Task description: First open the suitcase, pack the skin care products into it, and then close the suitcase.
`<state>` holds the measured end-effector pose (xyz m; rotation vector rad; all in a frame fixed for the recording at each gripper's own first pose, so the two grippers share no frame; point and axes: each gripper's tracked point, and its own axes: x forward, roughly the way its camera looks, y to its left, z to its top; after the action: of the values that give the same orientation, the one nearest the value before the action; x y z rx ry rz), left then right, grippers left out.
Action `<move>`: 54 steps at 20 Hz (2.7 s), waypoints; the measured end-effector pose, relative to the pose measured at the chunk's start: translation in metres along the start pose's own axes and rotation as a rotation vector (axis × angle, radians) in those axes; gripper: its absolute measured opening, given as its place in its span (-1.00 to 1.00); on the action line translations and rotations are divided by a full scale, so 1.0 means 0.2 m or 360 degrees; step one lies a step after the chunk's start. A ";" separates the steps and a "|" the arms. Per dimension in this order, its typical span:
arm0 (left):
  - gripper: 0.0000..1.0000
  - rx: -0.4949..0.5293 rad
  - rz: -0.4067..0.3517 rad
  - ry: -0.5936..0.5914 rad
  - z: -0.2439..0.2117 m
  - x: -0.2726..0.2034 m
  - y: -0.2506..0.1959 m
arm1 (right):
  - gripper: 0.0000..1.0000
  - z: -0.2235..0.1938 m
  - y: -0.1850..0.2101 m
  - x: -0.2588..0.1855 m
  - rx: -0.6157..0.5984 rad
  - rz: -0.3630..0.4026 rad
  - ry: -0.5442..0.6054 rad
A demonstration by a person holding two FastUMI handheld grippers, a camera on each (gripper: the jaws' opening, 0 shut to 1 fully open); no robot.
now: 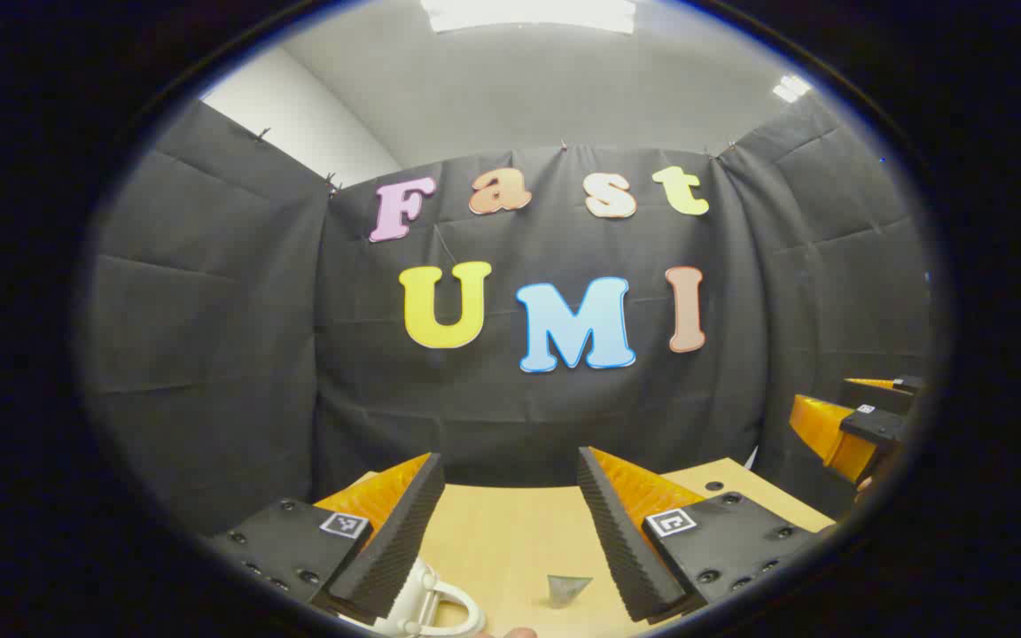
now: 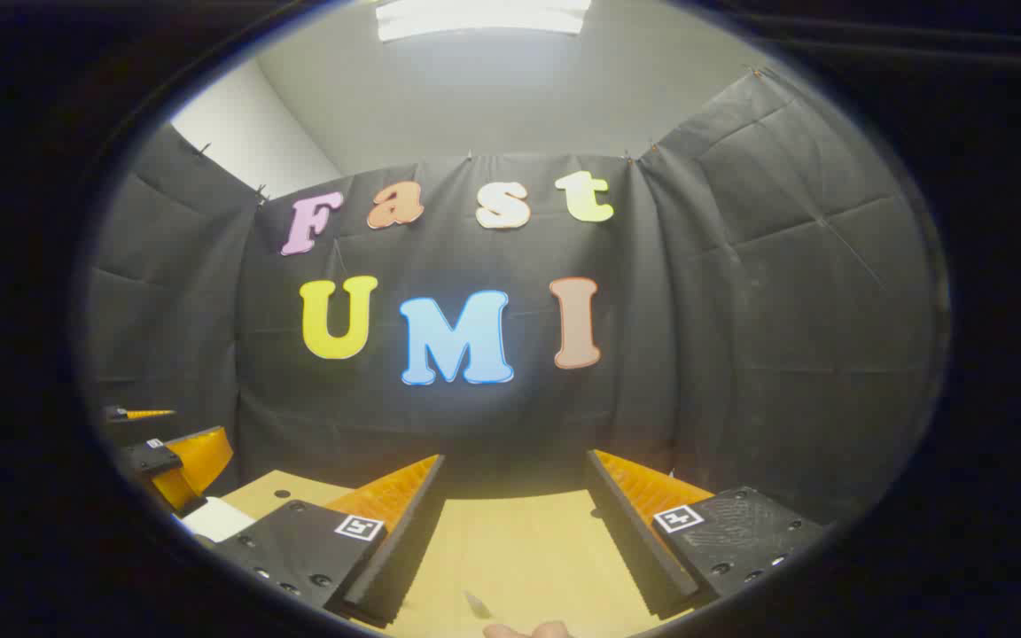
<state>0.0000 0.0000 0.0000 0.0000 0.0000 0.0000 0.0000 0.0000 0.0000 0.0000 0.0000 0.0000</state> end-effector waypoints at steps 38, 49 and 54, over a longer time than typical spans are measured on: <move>0.96 0.0134 0.0179 0.1281 -1.99 -0.06 0.34 | 0.88 -0.21 -0.30 -0.20 -0.0134 -0.0179 0.0205; -0.75 0.0320 -0.0011 0.1484 -1.99 -0.11 0.32 | 0.88 -0.26 -0.24 -0.19 -0.0073 -0.0142 0.0260; -0.75 0.0327 -0.0121 0.1429 -1.78 -0.10 0.26 | 0.87 -0.29 -0.21 -0.17 -0.0084 -0.0117 0.0273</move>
<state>-0.0210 0.0516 -0.3559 0.2058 0.8979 -0.0759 -0.0334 -0.0414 -0.0573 -0.0526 0.1717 -0.0735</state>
